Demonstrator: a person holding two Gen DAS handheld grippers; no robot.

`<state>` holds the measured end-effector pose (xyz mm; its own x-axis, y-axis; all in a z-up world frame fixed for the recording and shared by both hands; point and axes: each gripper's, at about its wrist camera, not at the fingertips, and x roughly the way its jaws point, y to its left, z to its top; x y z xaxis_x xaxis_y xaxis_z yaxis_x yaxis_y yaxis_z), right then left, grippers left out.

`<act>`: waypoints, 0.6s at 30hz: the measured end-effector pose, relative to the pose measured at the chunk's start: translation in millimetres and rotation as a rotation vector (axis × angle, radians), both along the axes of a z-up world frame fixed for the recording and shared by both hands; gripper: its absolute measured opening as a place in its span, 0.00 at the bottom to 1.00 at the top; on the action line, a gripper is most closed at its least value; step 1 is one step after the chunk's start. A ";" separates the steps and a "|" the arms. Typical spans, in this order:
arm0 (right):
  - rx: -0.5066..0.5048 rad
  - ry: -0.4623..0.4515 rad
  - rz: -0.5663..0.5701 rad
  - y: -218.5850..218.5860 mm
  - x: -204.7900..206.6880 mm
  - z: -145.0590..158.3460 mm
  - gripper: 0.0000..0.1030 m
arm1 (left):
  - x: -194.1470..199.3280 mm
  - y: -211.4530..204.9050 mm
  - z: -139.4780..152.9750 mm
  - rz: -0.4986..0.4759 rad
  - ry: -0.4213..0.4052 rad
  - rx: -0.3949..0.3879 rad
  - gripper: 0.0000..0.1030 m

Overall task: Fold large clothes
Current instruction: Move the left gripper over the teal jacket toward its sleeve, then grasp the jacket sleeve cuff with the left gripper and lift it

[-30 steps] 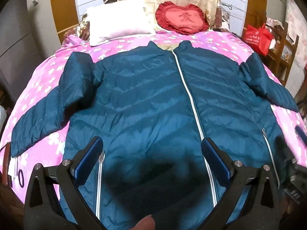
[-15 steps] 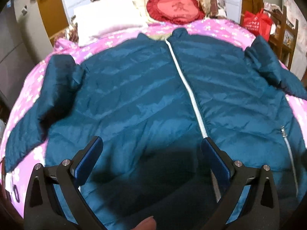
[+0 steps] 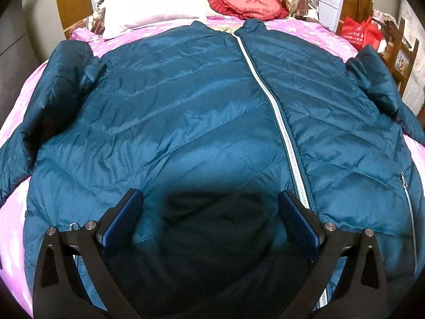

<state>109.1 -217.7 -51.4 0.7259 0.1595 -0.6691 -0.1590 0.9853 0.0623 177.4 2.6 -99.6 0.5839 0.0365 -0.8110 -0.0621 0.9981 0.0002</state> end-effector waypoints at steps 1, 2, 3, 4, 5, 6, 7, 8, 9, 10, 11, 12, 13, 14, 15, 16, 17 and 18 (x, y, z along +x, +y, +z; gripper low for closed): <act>0.001 0.003 -0.001 -0.5 0.0 -0.7 1.00 | 0.4 -0.2 0.2 -0.001 0.000 -0.003 1.00; 0.001 0.006 -0.001 -0.8 0.2 -1.1 1.00 | -0.3 1.0 0.0 -0.001 0.000 -0.011 1.00; 0.000 0.010 -0.005 -1.0 0.3 -1.7 1.00 | 0.1 2.3 0.3 -0.001 0.000 -0.015 1.00; 0.001 0.012 -0.007 -1.8 0.0 -2.3 1.00 | 0.0 2.8 0.6 -0.001 0.000 -0.018 1.00; 0.001 0.014 -0.008 -2.6 -0.3 -2.9 1.00 | 0.4 3.0 0.8 -0.001 -0.001 -0.019 1.00; 0.001 0.015 -0.012 -3.3 0.0 -3.1 1.00 | 0.4 3.0 0.8 -0.001 -0.002 -0.020 1.00; 0.000 0.014 -0.014 -4.4 0.0 -3.8 1.00 | -0.2 3.1 1.0 -0.001 -0.002 -0.020 1.00; 0.000 0.015 -0.018 -5.8 0.3 -4.5 1.00 | -0.3 3.3 1.6 -0.001 -0.003 -0.020 1.00; 0.001 0.017 -0.020 -6.8 0.9 -5.1 1.00 | -1.3 4.0 3.2 0.000 -0.005 -0.022 1.00; 0.005 0.018 -0.022 -8.3 1.6 -5.3 1.00 | -3.7 5.7 5.7 0.001 -0.007 -0.026 1.00; 0.010 0.017 -0.026 -10.2 1.8 -5.0 1.00 | -7.8 8.5 10.0 0.010 -0.010 -0.025 1.00; 0.016 0.016 -0.032 -11.2 1.2 -4.5 1.00 | -12.7 12.1 15.3 0.021 -0.020 -0.024 1.00; 0.024 0.016 -0.037 -12.6 1.0 -3.8 1.00 | -20.6 18.5 24.8 0.036 -0.038 -0.028 1.00; 0.041 0.014 -0.039 -14.9 0.7 -3.0 1.00 | -28.0 26.2 35.4 0.043 -0.059 -0.040 1.00; 0.051 0.013 -0.041 -15.7 0.5 -2.4 1.00 | -35.1 33.6 45.7 0.045 -0.082 -0.050 1.00; 0.057 0.013 -0.043 -16.1 0.3 -2.3 1.00 | -43.7 44.4 57.8 0.051 -0.106 -0.053 1.00; 0.060 0.016 -0.046 -16.1 0.4 -2.6 1.00 | -52.1 57.2 69.2 0.063 -0.130 -0.046 1.00; 0.060 0.018 -0.046 -15.6 0.5 -2.9 1.00 | -59.4 69.1 77.4 0.076 -0.152 -0.036 1.00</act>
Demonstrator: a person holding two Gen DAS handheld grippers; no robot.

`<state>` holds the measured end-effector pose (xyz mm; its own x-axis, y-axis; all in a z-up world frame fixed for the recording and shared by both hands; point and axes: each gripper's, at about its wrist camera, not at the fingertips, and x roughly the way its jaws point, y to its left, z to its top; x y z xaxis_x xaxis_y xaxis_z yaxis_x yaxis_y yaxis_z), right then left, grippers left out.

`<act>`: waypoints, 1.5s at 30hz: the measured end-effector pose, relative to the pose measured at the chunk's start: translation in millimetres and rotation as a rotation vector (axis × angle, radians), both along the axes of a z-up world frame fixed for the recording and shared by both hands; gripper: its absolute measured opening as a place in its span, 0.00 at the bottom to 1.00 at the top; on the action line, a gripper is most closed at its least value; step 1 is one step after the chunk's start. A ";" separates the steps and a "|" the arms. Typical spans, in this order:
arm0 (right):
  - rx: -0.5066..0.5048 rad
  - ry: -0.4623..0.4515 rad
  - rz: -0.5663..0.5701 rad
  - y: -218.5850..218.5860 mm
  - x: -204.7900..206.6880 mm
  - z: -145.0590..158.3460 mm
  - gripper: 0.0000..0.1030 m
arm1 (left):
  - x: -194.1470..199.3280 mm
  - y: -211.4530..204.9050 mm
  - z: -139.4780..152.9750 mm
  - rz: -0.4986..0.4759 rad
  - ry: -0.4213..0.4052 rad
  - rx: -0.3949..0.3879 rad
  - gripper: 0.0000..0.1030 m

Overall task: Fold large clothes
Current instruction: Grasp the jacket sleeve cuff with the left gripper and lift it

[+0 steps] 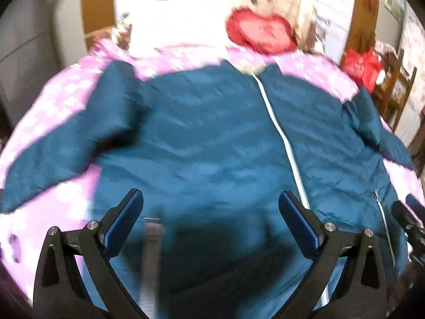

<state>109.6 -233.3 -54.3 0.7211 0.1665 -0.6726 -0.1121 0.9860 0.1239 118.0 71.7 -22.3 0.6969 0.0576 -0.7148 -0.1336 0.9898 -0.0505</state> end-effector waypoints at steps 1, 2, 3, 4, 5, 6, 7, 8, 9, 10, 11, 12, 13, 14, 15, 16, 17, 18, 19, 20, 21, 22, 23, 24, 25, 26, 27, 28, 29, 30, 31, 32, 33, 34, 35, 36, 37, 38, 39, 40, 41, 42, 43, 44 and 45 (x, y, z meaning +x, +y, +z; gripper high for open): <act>0.001 0.003 0.002 0.9 -0.1 -0.2 1.00 | -8.1 17.1 8.5 0.025 -0.020 0.014 1.00; 0.004 0.002 0.005 1.8 -0.9 0.1 1.00 | -14.7 34.0 13.8 0.057 -0.031 0.030 1.00; 0.004 0.000 0.007 3.2 -2.3 0.3 1.00 | -19.6 49.7 17.1 0.085 -0.038 0.046 1.00; 0.002 -0.001 0.009 4.4 -3.6 0.5 1.00 | -24.9 69.0 19.5 0.117 -0.045 0.065 1.00; 0.001 -0.002 0.012 5.2 -5.1 0.5 1.00 | -29.7 89.4 19.1 0.153 -0.043 0.084 1.00; -0.002 -0.003 0.014 6.3 -6.8 0.4 1.00 | -33.0 105.7 17.2 0.186 -0.029 0.097 1.00; -0.008 -0.003 0.015 7.4 -8.3 -0.1 1.00 | -36.2 128.9 13.6 0.236 -0.005 0.112 1.00; -0.016 -0.002 0.017 8.3 -9.4 -0.7 1.00 | -39.2 151.0 9.4 0.282 0.018 0.122 1.00; -0.020 -0.001 0.019 8.9 -10.2 -1.5 1.00 | -42.5 168.1 6.3 0.315 0.032 0.134 1.00; -0.023 -0.001 0.019 8.8 -10.8 -1.9 1.00 | -44.9 190.7 2.4 0.358 0.050 0.157 1.00; -0.023 0.000 0.018 8.3 -11.1 -2.3 1.00 | -45.0 211.6 -2.0 0.394 0.079 0.182 1.00; -0.022 0.002 0.017 7.6 -10.5 -2.8 1.00 | -45.7 227.7 -6.4 0.423 0.105 0.208 1.00; -0.019 0.006 0.016 7.0 -9.9 -3.6 1.00 | -45.5 247.2 -11.1 0.457 0.135 0.238 1.00; -0.014 0.012 0.015 6.4 -9.1 -4.5 1.00 | -45.5 265.8 -16.0 0.488 0.163 0.260 1.00; -0.013 0.015 0.015 6.2 -8.6 -5.2 1.00 | -46.1 276.9 -20.6 0.503 0.187 0.270 1.00; -0.012 0.020 0.015 6.1 -7.8 -6.0 1.00 | -44.0 295.2 -29.6 0.519 0.241 0.269 1.00; -0.013 0.023 0.014 6.2 -7.2 -6.7 1.00 | -43.9 306.2 -37.3 0.519 0.277 0.264 1.00; -0.013 0.024 0.013 6.6 -7.1 -7.0 1.00 | -41.9 316.8 -42.8 0.522 0.298 0.260 1.00; -0.014 0.025 0.013 7.0 -6.6 -7.3 1.00 | -39.2 323.7 -45.5 0.518 0.298 0.257 1.00; -0.016 0.026 0.016 8.0 -6.2 -7.9 1.00 | -34.5 327.5 -48.0 0.498 0.298 0.246 1.00; -0.018 0.028 0.018 7.9 -6.2 -8.2 1.00 | -29.4 330.5 -52.0 0.474 0.310 0.233 1.00; -0.026 0.031 0.020 9.3 -5.7 -9.4 1.00 | -22.4 333.6 -59.6 0.446 0.341 0.215 1.00; -0.034 0.035 0.023 10.7 -5.1 -10.8 1.00 | -16.7 336.3 -67.0 0.421 0.365 0.200 1.00; -0.039 0.038 0.023 11.9 -4.7 -11.9 1.00 | -12.6 340.3 -71.6 0.398 0.374 0.188 1.00; -0.044 0.043 0.023 12.4 -4.3 -13.1 1.00 | -11.2 340.5 -72.7 0.380 0.343 0.181 1.00; -0.046 0.047 0.022 12.2 -4.0 -14.1 1.00 | -8.6 341.8 -74.8 0.368 0.335 0.170 1.00; -0.046 0.049 0.020 12.0 -3.8 -14.8 1.00 | -8.6 343.2 -75.0 0.367 0.319 0.151 1.00; -0.042 0.052 0.018 10.8 -3.5 -15.5 1.00 | -8.9 346.4 -76.6 0.373 0.306 0.120 0.99; -0.039 0.056 0.017 10.4 -3.2 -16.0 1.00 | -9.1 348.8 -77.6 0.383 0.293 0.096 0.98; -0.034 0.061 0.014 9.0 -2.6 -16.8 1.00 | -9.1 347.9 -76.8 0.380 0.274 0.086 0.89; -0.030 0.065 0.011 7.9 -1.9 -17.3 1.00 | -8.1 344.9 -74.9 0.369 0.256 0.078 0.65; -0.023 0.069 0.006 6.1 -0.9 -18.0 1.00 | -8.1 337.2 -71.7 0.350 0.233 0.084 0.47; -0.020 0.070 0.002 5.7 -0.5 -18.4 1.00 | -6.6 330.0 -68.4 0.338 0.229 0.104 0.23; -0.018 0.071 -0.005 5.0 -0.1 -18.7 1.00 | -4.0 320.9 -66.1 0.323 0.227 0.131 0.13; -0.019 0.071 -0.009 5.1 0.2 -18.6 1.00 | -4.5 313.6 -61.2 0.317 0.212 0.151 0.11; -0.021 0.068 -0.011 5.5 0.0 -18.1 1.00 | -5.1 311.8 -54.1 0.319 0.181 0.142 0.11; -0.025 0.062 -0.013 6.3 -0.6 -17.2 1.00 | -9.5 308.5 -41.8 0.324 0.138 0.125 0.10; -0.032 0.054 -0.015 6.9 -1.8 -15.4 1.00 | -10.4 308.5 -27.6 0.327 0.095 0.106 0.10; -0.040 0.041 -0.018 7.1 -3.6 -12.9 1.00 | -15.0 305.0 -10.2 0.324 0.043 0.082 0.10; -0.047 0.032 -0.021 6.9 -4.8 -11.0 1.00 | -18.5 300.3 8.2 0.318 -0.004 0.060 0.10; -0.057 0.020 -0.028 5.7 -6.6 -8.2 1.00 | -20.2 294.1 26.1 0.309 -0.040 0.042 0.10; -0.063 0.015 -0.034 4.0 -7.4 -6.8 1.00 | -21.2 287.8 40.1 0.293 -0.066 0.031 0.10; -0.075 0.012 -0.047 1.5 -7.9 -5.7 1.00 | -21.1 273.6 60.5 0.252 -0.106 0.003 0.10; -0.099 0.019 -0.070 -1.9 -7.9 -5.8 1.00 | -19.3 256.4 77.8 0.201 -0.136 -0.022 0.10; -0.112 0.028 -0.084 -4.6 -7.2 -6.7 1.00 | -18.6 238.0 92.4 0.149 -0.154 -0.039 0.10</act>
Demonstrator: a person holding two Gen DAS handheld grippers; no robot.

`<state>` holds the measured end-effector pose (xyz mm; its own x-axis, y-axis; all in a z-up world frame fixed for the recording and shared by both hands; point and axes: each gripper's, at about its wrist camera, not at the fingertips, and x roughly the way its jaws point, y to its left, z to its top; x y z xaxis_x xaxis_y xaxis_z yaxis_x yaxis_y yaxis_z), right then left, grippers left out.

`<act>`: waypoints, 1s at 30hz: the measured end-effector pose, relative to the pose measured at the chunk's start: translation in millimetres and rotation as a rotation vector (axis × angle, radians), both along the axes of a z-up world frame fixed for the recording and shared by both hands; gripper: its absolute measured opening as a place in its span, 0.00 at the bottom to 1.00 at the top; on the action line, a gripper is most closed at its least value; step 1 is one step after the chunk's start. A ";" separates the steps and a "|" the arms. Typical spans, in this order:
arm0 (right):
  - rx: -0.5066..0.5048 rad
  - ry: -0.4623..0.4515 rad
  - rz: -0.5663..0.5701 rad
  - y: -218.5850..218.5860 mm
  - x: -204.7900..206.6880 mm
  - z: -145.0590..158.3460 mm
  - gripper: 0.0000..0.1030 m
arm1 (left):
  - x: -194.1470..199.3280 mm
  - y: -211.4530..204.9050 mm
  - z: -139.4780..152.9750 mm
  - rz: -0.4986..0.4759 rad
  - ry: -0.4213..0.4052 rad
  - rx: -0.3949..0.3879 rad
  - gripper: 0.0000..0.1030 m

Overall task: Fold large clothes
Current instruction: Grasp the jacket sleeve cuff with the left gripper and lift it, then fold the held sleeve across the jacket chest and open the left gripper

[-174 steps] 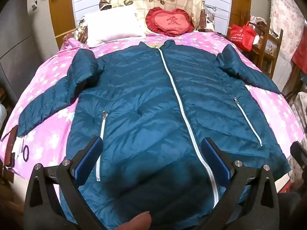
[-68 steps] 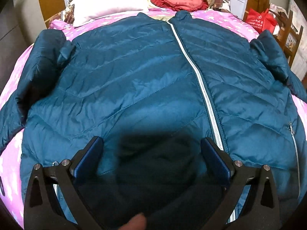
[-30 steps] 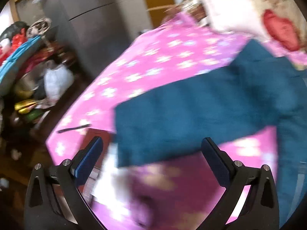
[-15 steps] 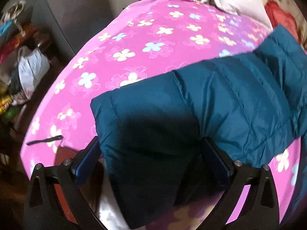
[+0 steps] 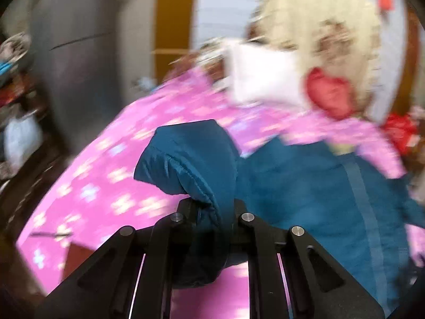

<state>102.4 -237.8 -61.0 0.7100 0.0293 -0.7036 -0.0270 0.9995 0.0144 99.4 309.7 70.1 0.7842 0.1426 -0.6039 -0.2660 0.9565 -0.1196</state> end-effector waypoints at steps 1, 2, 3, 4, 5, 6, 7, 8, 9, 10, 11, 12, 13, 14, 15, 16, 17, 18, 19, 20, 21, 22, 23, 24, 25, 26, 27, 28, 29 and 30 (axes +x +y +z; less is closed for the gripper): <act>-0.012 0.016 -0.017 -4.3 0.6 -1.7 1.00 | 4.2 -24.4 15.4 -0.064 -0.021 -0.008 0.10; -0.017 0.030 -0.033 -9.5 0.7 -3.0 1.00 | 9.2 -45.5 26.8 -0.113 -0.036 -0.008 0.10; -0.021 0.035 -0.047 -14.3 0.8 -3.5 1.00 | 15.9 -74.7 40.8 -0.178 -0.054 -0.013 0.10; -0.031 0.038 -0.071 -20.8 -0.4 -3.0 1.00 | 22.6 -102.8 52.7 -0.239 -0.070 -0.018 0.10; -0.042 0.035 -0.096 -27.7 -2.6 -1.5 1.00 | 31.1 -141.3 67.7 -0.316 -0.091 -0.023 0.10; -0.050 0.033 -0.115 -32.5 -3.9 -0.2 1.00 | 37.6 -166.7 77.6 -0.368 -0.106 -0.034 0.10; -0.062 0.030 -0.142 -39.4 -5.8 1.7 1.00 | 46.3 -199.0 89.2 -0.436 -0.123 -0.053 0.10; -0.064 0.028 -0.165 -46.8 -7.7 3.7 1.00 | 55.7 -229.7 99.0 -0.497 -0.138 -0.060 0.10; -0.058 0.029 -0.178 -52.8 -9.3 5.0 1.00 | 63.2 -255.4 105.4 -0.537 -0.150 -0.056 0.10; -0.035 0.034 -0.187 -60.8 -11.0 6.2 1.00 | 73.2 -278.4 111.3 -0.570 -0.155 -0.056 0.10; -0.013 0.041 -0.189 -65.9 -11.8 6.3 1.00 | 89.5 -309.5 110.1 -0.610 -0.144 -0.072 0.10; 0.012 0.050 -0.191 -72.0 -13.4 6.1 1.00 | 102.3 -327.5 107.2 -0.635 -0.129 -0.089 0.10; 0.029 0.060 -0.191 -77.1 -14.6 5.5 1.00 | 118.4 -349.1 97.6 -0.650 -0.112 -0.100 0.10; 0.036 0.068 -0.187 -80.6 -14.7 4.8 1.00 | 133.2 -368.8 83.9 -0.656 -0.087 -0.111 0.10; 0.037 0.073 -0.187 -82.4 -14.6 3.9 1.00 | 143.2 -384.7 70.5 -0.659 -0.063 -0.115 0.10; 0.038 0.079 -0.188 -84.9 -15.0 3.6 1.00 | 158.7 -395.4 53.6 -0.655 -0.036 -0.116 0.10; 0.046 0.084 -0.190 -87.9 -15.2 3.7 1.00 | 172.3 -405.5 32.9 -0.646 -0.003 -0.127 0.10; 0.059 0.085 -0.191 -90.2 -15.6 4.0 1.00 | 183.8 -414.2 11.3 -0.636 0.035 -0.140 0.10; 0.069 0.085 -0.190 -92.0 -16.3 4.2 1.00 | 193.6 -422.3 -11.2 -0.629 0.073 -0.141 0.10; 0.073 0.087 -0.191 -93.3 -17.1 4.5 1.00 | 201.6 -428.5 -31.6 -0.622 0.104 -0.135 0.11; 0.075 0.091 -0.189 -94.2 -17.1 4.5 1.00 | 198.4 -433.5 -48.5 -0.612 0.129 -0.132 0.13; 0.078 0.096 -0.185 -94.6 -16.6 4.2 1.00 | 202.1 -437.4 -66.8 -0.594 0.164 -0.137 0.17; 0.082 0.102 -0.181 -94.9 -15.8 3.8 1.00 | 202.6 -442.2 -82.1 -0.580 0.202 -0.156 0.23; 0.085 0.104 -0.180 -94.8 -14.8 2.9 1.00 | 197.5 -444.5 -91.5 -0.582 0.226 -0.179 0.39; 0.089 0.109 -0.178 -94.1 -13.6 1.9 1.00 | 197.4 -449.0 -100.8 -0.591 0.246 -0.198 0.54; 0.095 0.114 -0.173 -92.5 -12.4 1.2 1.00 | 194.8 -452.1 -103.6 -0.604 0.252 -0.207 0.59; 0.098 0.115 -0.168 -90.8 -11.1 0.2 1.00 | 188.4 -457.8 -102.0 -0.625 0.242 -0.215 0.65; 0.092 0.115 -0.165 -88.4 -10.2 -0.5 1.00 | 182.8 -459.5 -96.6 -0.661 0.230 -0.225 0.67; 0.085 0.116 -0.163 -86.0 -9.4 -1.3 1.00 | 176.5 -460.0 -88.6 -0.683 0.221 -0.231 0.67; 0.081 0.117 -0.161 -84.1 -8.3 -2.6 1.00 | 170.1 -457.5 -80.6 -0.705 0.205 -0.240 0.67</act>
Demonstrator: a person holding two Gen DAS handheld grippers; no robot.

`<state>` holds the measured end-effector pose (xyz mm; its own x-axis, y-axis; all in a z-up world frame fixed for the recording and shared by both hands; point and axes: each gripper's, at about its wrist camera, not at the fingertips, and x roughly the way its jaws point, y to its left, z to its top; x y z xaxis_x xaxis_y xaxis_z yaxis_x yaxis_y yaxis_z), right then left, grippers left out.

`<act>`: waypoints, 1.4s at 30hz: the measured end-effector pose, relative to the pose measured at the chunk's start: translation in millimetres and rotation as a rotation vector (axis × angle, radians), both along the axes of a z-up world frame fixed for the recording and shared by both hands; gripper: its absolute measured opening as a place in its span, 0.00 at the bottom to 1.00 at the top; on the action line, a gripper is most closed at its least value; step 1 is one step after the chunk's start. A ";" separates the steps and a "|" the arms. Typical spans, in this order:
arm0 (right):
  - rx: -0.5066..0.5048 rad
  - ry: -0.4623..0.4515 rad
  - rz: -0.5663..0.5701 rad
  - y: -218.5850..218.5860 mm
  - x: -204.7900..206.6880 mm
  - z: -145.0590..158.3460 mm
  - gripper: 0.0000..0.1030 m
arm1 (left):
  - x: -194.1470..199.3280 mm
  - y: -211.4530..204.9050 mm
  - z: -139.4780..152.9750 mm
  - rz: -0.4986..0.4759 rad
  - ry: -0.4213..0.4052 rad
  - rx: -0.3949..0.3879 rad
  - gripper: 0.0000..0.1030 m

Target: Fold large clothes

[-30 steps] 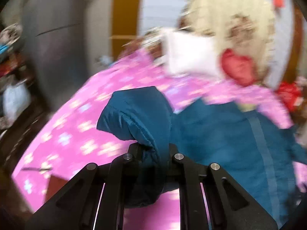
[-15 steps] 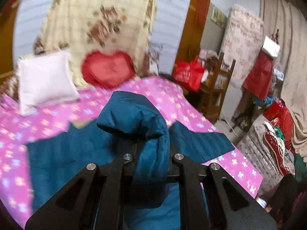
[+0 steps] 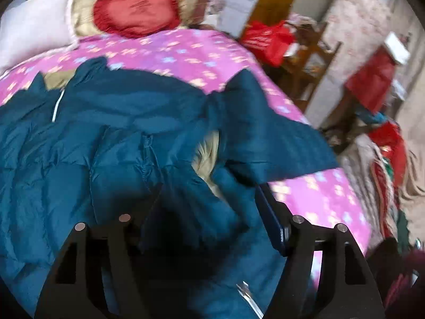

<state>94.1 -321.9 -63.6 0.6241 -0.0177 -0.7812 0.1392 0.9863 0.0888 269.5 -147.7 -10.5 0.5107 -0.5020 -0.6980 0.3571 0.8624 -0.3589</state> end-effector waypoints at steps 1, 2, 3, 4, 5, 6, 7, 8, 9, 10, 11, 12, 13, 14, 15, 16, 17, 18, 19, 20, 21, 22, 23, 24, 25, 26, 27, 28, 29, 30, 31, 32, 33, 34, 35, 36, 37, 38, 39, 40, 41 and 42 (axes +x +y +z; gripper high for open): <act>-0.002 0.001 0.001 2.2 0.8 -0.8 1.00 | -7.6 7.7 10.8 -0.013 -0.023 -0.021 0.67; -0.003 0.001 0.000 4.6 1.7 -1.4 1.00 | -14.3 16.3 18.0 -0.015 -0.044 -0.031 0.67; -0.002 0.000 0.000 6.1 2.3 -1.6 1.00 | -21.6 30.9 28.0 -0.001 -0.071 -0.031 0.67; -0.001 -0.005 0.001 8.8 2.9 -1.2 1.00 | -28.0 49.1 35.7 0.029 -0.097 -0.013 0.68; -0.003 -0.013 0.005 12.1 3.5 -0.4 1.00 | -35.1 70.0 39.8 0.065 -0.120 0.008 0.68; -0.007 -0.018 0.008 14.5 4.2 -0.1 1.00 | -41.4 84.8 39.3 0.096 -0.134 0.025 0.68; -0.015 -0.024 0.012 18.7 5.0 0.7 1.00 | -48.4 106.8 38.9 0.144 -0.148 0.061 0.68; -0.019 -0.031 0.016 23.0 5.5 1.6 1.00 | -53.7 123.5 35.7 0.189 -0.152 0.100 0.68; -0.020 -0.038 0.020 26.6 5.9 2.7 1.00 | -59.6 143.1 31.1 0.241 -0.147 0.140 0.68; -0.020 -0.046 0.028 31.0 6.6 3.8 1.00 | -65.4 162.3 24.8 0.288 -0.134 0.170 0.68; -0.025 -0.057 0.038 37.4 7.2 5.4 1.00 | -71.2 179.6 18.0 0.338 -0.122 0.197 0.68; -0.028 -0.065 0.047 42.4 7.8 6.6 1.00 | -77.2 193.3 11.9 0.379 -0.112 0.216 0.68; -0.034 -0.082 0.065 49.3 8.9 9.1 1.00 | -81.9 205.2 3.8 0.424 -0.101 0.242 0.68; -0.041 -0.099 0.081 56.5 11.1 12.0 1.00 | -86.0 212.8 -5.3 0.466 -0.089 0.276 0.68; -0.042 -0.111 0.099 62.7 14.8 14.4 1.00 | -90.0 216.4 -13.4 0.499 -0.080 0.316 0.68; -0.039 -0.119 0.123 69.8 20.5 16.9 1.00 | -95.7 216.4 -20.2 0.546 -0.072 0.384 0.68; -0.040 -0.116 0.148 78.3 28.8 20.1 1.00 | -105.0 212.1 -24.4 0.589 -0.072 0.437 0.68; -0.046 -0.116 0.163 84.5 34.1 23.0 1.00 | -114.6 208.5 -28.4 0.612 -0.077 0.458 0.68; -0.062 -0.125 0.182 93.1 40.5 28.2 1.00 | -128.4 200.3 -27.1 0.626 -0.096 0.468 0.68; -0.083 -0.138 0.194 101.2 45.9 32.7 1.00 | -142.0 190.8 -26.5 0.631 -0.123 0.478 0.68; -0.097 -0.146 0.201 105.8 49.0 34.8 1.00 | -149.9 182.2 -27.8 0.627 -0.143 0.486 0.68; -0.116 -0.160 0.209 111.0 50.7 34.9 1.00 | -158.1 171.3 -31.8 0.613 -0.163 0.499 0.69; -0.147 -0.179 0.214 115.0 48.6 31.6 1.00 | -160.1 163.3 -36.5 0.600 -0.170 0.513 0.69; -0.172 -0.190 0.214 115.5 44.9 25.7 1.00 | -162.3 154.0 -43.7 0.578 -0.171 0.529 0.69; -0.195 -0.185 0.209 115.4 41.1 18.1 1.00 | -163.1 146.4 -51.4 0.555 -0.165 0.539 0.69; -0.197 -0.146 0.203 113.9 40.4 9.4 1.00 | -163.7 141.3 -58.9 0.536 -0.155 0.543 0.69; -0.175 -0.113 0.202 112.1 41.8 5.3 1.00 | -159.7 137.9 -63.5 0.526 -0.147 0.547 0.69; -0.127 -0.091 0.206 109.1 42.7 2.8 1.00 | -160.5 134.6 -69.2 0.521 -0.145 0.553 0.69; -0.089 -0.087 0.205 106.6 41.6 2.3 1.00 | -160.3 132.3 -70.5 0.523 -0.150 0.565 0.69; -0.087 -0.088 0.204 106.3 40.8 2.6 1.00 | -160.8 130.0 -70.0 0.525 -0.159 0.579 0.69; -0.101 -0.095 0.208 107.7 39.6 3.7 1.00 | -160.9 129.1 -68.9 0.524 -0.167 0.579 0.69; -0.123 -0.104 0.210 109.3 38.5 5.0 1.00 | -157.8 129.1 -68.4 0.520 -0.166 0.580 0.69; -0.132 -0.108 0.211 109.5 38.0 5.3 1.00 | -156.4 129.3 -68.6 0.518 -0.161 0.578 0.69; -0.131 -0.109 0.210 109.3 38.2 4.9 1.00 | -154.6 130.3 -69.2 0.517 -0.153 0.573 0.69; -0.126 -0.104 0.208 108.9 39.0 3.5 1.00 | -154.1 131.3 -69.3 0.518 -0.147 0.568 0.69; -0.123 -0.097 0.207 108.4 40.6 2.3 1.00 | -153.2 132.9 -69.5 0.520 -0.141 0.562 0.69; -0.119 -0.089 0.206 107.8 41.1 1.1 1.00 | -152.9 133.8 -69.2 0.523 -0.139 0.560 0.69; -0.116 -0.083 0.206 107.9 42.2 0.1 1.00 | -153.1 133.5 -69.0 0.524 -0.139 0.559 0.69; -0.116 -0.083 0.205 106.1 40.7 0.8 1.00 | -154.2 132.7 -68.7 0.525 -0.140 0.559 0.69; -0.116 -0.086 0.205 106.0 40.5 1.5 1.00 | -154.1 132.2 -68.5 0.525 -0.141 0.561 0.69; -0.116 -0.090 0.206 105.8 40.0 2.7 1.00 | -153.9 131.5 -68.5 0.526 -0.141 0.563 0.69; -0.116 -0.092 0.206 105.7 39.3 3.4 1.00 | -154.1 131.2 -68.5 0.527 -0.142 0.566 0.69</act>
<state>133.4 -216.1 -60.1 0.6924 0.0309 -0.7209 -0.0691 0.9973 -0.0236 115.4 -16.6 -79.0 0.6864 0.2434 -0.6853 -0.1403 0.9689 0.2037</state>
